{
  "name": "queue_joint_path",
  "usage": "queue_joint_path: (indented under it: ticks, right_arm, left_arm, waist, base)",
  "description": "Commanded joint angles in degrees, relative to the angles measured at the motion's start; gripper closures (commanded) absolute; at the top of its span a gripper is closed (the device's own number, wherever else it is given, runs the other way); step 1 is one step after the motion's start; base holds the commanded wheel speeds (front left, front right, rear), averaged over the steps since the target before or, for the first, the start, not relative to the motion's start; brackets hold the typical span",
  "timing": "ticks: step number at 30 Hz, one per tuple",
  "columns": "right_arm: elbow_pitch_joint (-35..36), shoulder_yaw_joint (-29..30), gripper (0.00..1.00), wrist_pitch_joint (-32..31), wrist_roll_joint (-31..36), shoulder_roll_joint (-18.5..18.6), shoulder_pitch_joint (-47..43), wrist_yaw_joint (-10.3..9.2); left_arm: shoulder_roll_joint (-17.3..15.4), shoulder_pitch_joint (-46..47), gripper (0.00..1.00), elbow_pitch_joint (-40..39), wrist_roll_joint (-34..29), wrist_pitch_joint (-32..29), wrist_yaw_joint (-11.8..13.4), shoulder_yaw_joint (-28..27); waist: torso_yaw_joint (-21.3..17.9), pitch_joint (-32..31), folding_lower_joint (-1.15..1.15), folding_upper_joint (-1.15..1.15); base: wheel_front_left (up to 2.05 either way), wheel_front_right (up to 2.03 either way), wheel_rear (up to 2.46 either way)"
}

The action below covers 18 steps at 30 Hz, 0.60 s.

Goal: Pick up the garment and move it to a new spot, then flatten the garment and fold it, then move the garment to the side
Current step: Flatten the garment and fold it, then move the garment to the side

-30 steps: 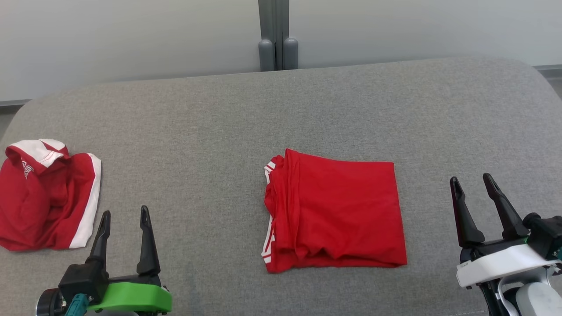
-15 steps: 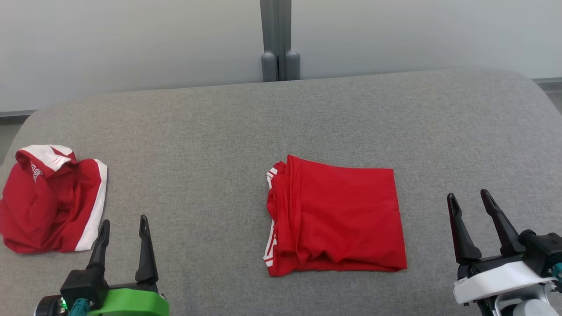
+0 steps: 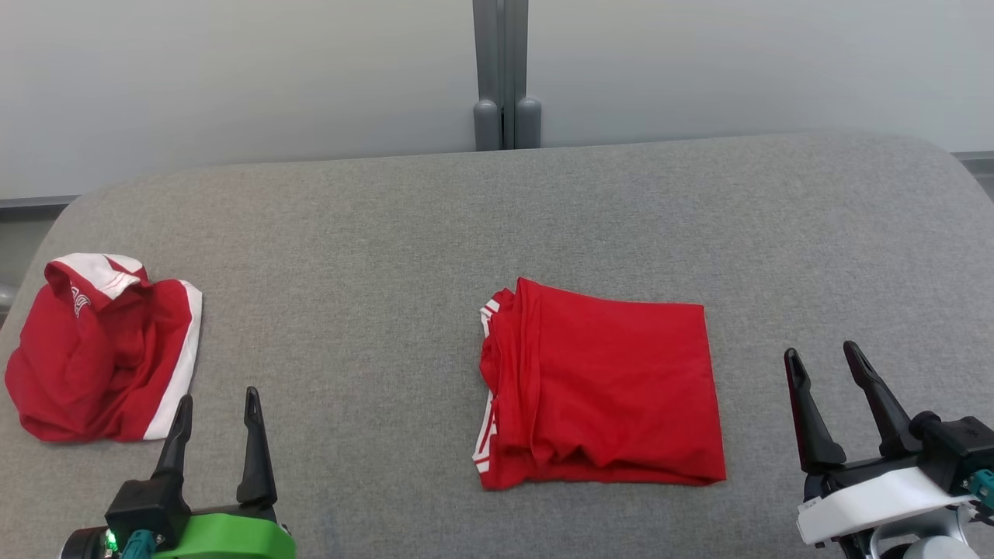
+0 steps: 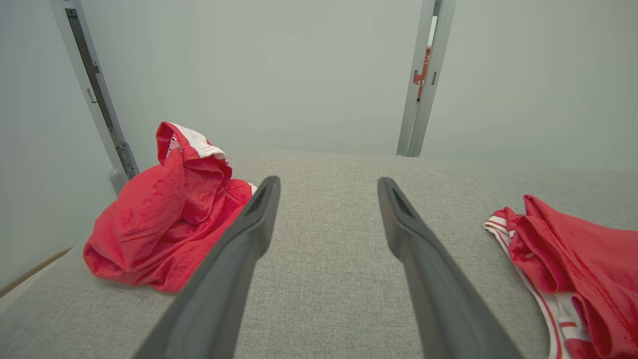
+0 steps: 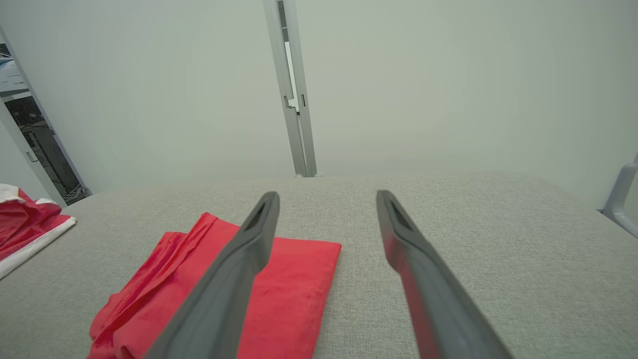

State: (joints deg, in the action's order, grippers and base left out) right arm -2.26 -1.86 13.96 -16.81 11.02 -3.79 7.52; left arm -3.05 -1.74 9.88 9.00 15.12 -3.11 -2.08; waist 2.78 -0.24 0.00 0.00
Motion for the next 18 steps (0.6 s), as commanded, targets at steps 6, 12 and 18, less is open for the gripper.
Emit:
queue_joint_path:
  ticks: [6,12,18]
  right_arm:
    - [0.52,-0.25,0.00,-0.23,0.63,-0.37,-0.47,-0.07]
    - [0.05,-0.44,0.00,-0.55,0.44,-0.40,-0.41,-0.07]
    - [-0.17,-0.60,0.00,-0.58,0.52,-0.49,-0.43,-0.07]
  left_arm:
    - [-0.39,-0.41,0.00,0.50,-0.67,0.02,-0.34,0.04]
    - [-0.54,-0.34,0.00,0.46,-0.66,0.02,-0.14,-0.04]
    - [-0.59,-0.33,0.00,0.44,-0.63,0.02,-0.12,-0.08]
  waist:
    - [0.16,-0.03,0.00,0.00]
    - [0.33,0.01,0.00,0.00]
    - [0.29,0.03,0.00,0.00]
  base:
    - [0.00,0.00,0.00]
    - [0.00,0.00,0.00]
    - [0.00,0.00,0.00]
